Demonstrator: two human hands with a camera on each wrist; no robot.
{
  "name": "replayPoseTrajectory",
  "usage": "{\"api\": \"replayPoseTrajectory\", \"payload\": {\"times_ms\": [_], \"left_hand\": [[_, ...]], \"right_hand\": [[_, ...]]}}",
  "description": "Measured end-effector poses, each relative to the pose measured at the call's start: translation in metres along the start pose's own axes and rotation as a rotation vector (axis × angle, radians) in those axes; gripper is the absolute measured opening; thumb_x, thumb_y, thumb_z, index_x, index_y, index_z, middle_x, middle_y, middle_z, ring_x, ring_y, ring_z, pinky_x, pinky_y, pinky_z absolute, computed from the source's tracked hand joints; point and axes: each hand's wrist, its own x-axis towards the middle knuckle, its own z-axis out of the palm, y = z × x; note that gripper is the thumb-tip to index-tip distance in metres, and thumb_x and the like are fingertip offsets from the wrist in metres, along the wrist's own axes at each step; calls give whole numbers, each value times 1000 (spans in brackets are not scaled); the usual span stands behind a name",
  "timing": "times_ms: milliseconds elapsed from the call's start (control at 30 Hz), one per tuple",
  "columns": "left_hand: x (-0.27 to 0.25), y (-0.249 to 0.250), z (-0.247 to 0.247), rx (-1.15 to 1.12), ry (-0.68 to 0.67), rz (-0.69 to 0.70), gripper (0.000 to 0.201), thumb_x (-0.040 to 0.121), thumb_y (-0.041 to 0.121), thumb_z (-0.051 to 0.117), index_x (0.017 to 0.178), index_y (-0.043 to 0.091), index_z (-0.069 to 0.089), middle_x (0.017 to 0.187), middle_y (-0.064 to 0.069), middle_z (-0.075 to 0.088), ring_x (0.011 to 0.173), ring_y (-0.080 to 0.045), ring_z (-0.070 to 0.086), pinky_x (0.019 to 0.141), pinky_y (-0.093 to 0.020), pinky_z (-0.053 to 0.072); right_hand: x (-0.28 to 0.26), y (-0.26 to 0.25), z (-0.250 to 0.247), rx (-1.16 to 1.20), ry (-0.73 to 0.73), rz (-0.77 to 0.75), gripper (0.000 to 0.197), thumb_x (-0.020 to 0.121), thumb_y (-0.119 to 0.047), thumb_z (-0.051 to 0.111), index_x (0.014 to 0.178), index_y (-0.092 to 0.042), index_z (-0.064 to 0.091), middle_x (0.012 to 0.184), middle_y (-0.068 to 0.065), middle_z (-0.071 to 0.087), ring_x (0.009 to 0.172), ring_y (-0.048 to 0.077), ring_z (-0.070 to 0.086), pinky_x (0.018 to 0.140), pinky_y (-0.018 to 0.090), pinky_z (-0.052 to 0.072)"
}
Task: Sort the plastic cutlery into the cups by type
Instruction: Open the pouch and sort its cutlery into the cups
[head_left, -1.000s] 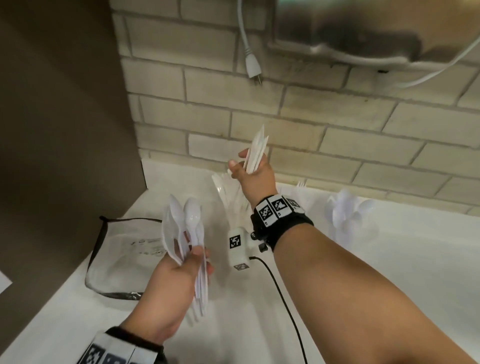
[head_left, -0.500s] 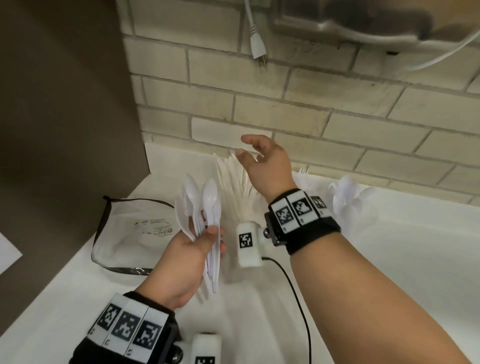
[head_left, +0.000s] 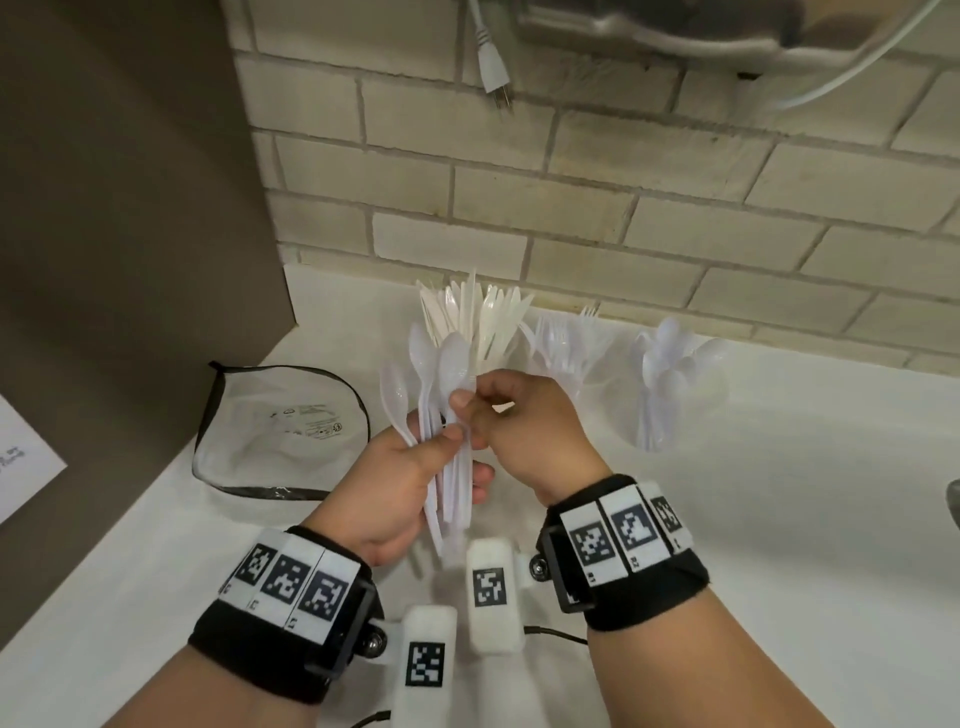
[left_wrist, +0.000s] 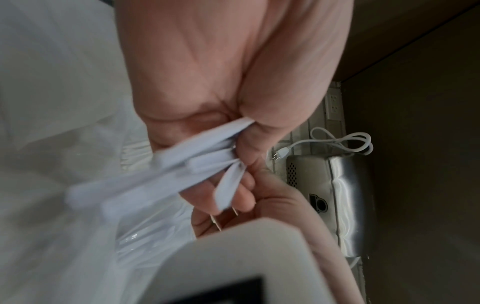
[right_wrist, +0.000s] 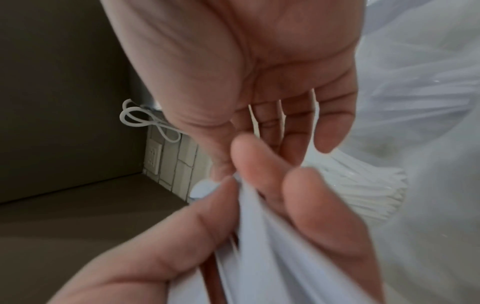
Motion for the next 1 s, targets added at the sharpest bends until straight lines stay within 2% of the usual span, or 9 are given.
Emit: {"api": "replayPoseTrajectory", "payload": {"times_ms": [133, 200, 333, 433, 600, 667, 833, 933, 1000], "left_hand": [[1, -2, 0, 40, 19, -2, 19, 98, 12, 46, 106, 4, 62, 71, -4, 73, 60, -17, 68, 53, -28, 56], [1, -4, -2, 68, 42, 4, 20, 99, 13, 45, 104, 5, 63, 74, -2, 74, 59, -14, 66, 53, -27, 54], [4, -5, -8, 87, 70, 5, 21, 99, 13, 46, 109, 6, 63, 89, -8, 74, 62, -16, 65, 56, -30, 52], [5, -6, -12, 45, 67, -2, 20, 98, 13, 47, 112, 9, 60, 96, -11, 73, 62, -15, 64, 60, -30, 51], [4, -4, -11, -32, 31, -11, 20, 97, 9, 47, 112, 2, 58, 81, -9, 65, 53, -14, 53, 48, -25, 45], [3, -4, -9, -21, 14, -35, 17, 98, 8, 45, 108, 4, 58, 77, -8, 63, 50, -13, 46, 46, -25, 40], [7, -11, -11, 765, 122, 120, 12, 99, 20, 39, 108, 13, 45, 72, -7, 58, 53, -19, 55, 54, -34, 51], [6, -11, -10, 897, 99, 145, 26, 97, 18, 40, 122, 20, 33, 84, -21, 61, 65, -35, 63, 59, -48, 57], [6, -11, -9, 909, 76, 138, 31, 97, 17, 40, 126, 22, 30, 88, -24, 61, 65, -35, 62, 59, -50, 55]], "right_hand": [[2, 3, 4, 9, 56, 11, 33, 93, -28, 56, 82, 1, 64, 86, 20, 69, 82, 34, 68, 80, 44, 55], [2, 5, 7, 7, 55, 12, 34, 95, -25, 53, 80, 5, 60, 86, 24, 67, 79, 36, 66, 77, 42, 53], [2, 2, 4, 163, 203, 37, 20, 98, -15, 41, 93, -13, 61, 89, 6, 68, 73, 16, 65, 74, 30, 53], [4, 0, 0, 303, 267, 37, 19, 100, -18, 39, 98, -15, 58, 74, 2, 60, 53, 14, 58, 59, 30, 53], [-2, 4, 4, 200, 151, 22, 30, 91, -36, 59, 65, -22, 54, 55, -17, 54, 55, 0, 50, 61, 16, 42], [-3, 4, 5, 259, 153, 54, 31, 88, -46, 61, 67, -24, 54, 56, -19, 55, 58, -2, 52, 63, 16, 40], [-1, 6, 5, 260, 200, 19, 23, 81, -41, 70, 81, -21, 58, 68, -7, 48, 62, 8, 49, 62, 18, 38], [0, 6, 9, 251, 207, -10, 31, 80, -38, 72, 105, -27, 59, 72, -8, 48, 63, 5, 49, 64, 17, 41], [4, 6, 10, 211, 233, -57, 36, 83, -30, 69, 116, -28, 56, 80, -10, 53, 69, 0, 53, 71, 15, 46]]}}
